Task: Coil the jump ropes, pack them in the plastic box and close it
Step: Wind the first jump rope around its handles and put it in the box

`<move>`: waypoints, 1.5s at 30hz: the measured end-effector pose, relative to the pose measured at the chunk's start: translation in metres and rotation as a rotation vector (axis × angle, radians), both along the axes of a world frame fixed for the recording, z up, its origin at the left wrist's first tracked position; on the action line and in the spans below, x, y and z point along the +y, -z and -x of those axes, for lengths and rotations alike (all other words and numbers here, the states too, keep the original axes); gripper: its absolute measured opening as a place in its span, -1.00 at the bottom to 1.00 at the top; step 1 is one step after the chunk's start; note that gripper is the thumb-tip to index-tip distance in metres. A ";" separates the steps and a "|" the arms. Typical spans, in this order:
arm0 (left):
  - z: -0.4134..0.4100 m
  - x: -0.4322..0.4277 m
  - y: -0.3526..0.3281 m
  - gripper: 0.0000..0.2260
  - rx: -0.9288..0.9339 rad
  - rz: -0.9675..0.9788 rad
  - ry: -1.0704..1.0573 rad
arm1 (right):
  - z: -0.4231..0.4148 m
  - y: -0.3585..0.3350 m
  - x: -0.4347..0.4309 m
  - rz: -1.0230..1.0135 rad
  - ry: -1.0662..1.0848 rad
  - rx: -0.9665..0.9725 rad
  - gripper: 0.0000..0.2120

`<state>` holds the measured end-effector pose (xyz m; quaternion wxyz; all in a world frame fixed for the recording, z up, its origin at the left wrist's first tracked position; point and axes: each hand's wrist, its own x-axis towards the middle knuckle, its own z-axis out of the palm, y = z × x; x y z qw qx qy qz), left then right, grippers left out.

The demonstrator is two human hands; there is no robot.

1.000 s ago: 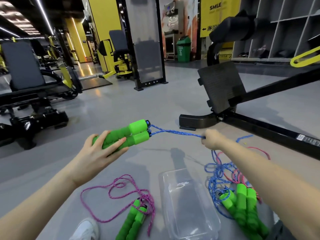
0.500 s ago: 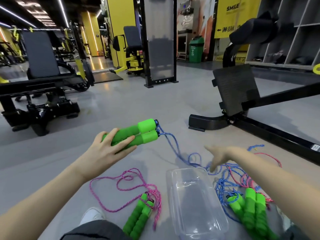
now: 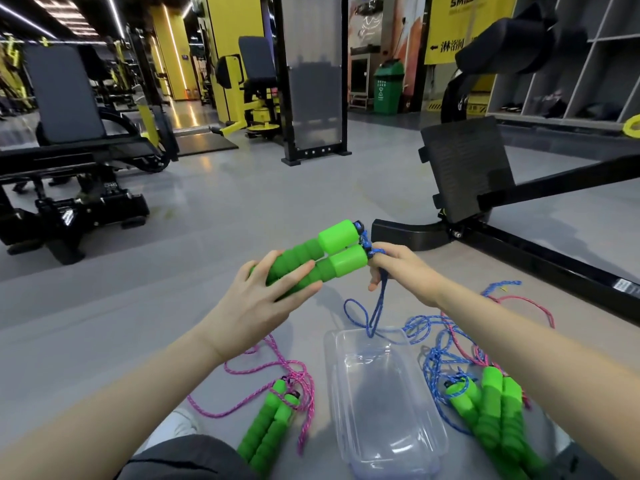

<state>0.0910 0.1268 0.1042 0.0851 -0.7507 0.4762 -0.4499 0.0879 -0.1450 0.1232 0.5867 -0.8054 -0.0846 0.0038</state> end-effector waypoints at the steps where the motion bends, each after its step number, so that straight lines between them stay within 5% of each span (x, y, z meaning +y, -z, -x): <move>1: -0.002 -0.001 0.002 -0.58 0.016 0.037 -0.013 | 0.000 0.000 0.001 -0.015 0.027 -0.018 -0.81; 5: -0.007 0.000 0.003 -0.56 0.136 0.183 -0.073 | -0.004 -0.004 0.004 -0.139 0.100 0.051 -0.71; 10: 0.005 -0.017 -0.008 -0.57 0.218 0.261 0.032 | -0.012 0.005 0.007 0.060 0.419 -0.357 -0.72; 13: 0.013 -0.041 -0.001 -0.59 0.263 0.284 0.103 | -0.012 0.010 0.014 0.075 0.535 -0.422 -0.70; 23: -0.005 -0.017 -0.003 -0.54 0.224 0.147 -0.211 | 0.003 -0.004 0.020 0.632 -0.058 -0.114 -0.71; 36: -0.002 0.004 0.004 -0.51 -0.036 -0.250 -0.168 | 0.011 -0.058 0.007 0.710 -0.213 -0.087 -0.85; 45: 0.015 -0.013 0.002 -0.63 -0.028 -0.299 0.099 | 0.012 -0.061 0.004 0.478 -0.136 -0.237 -0.83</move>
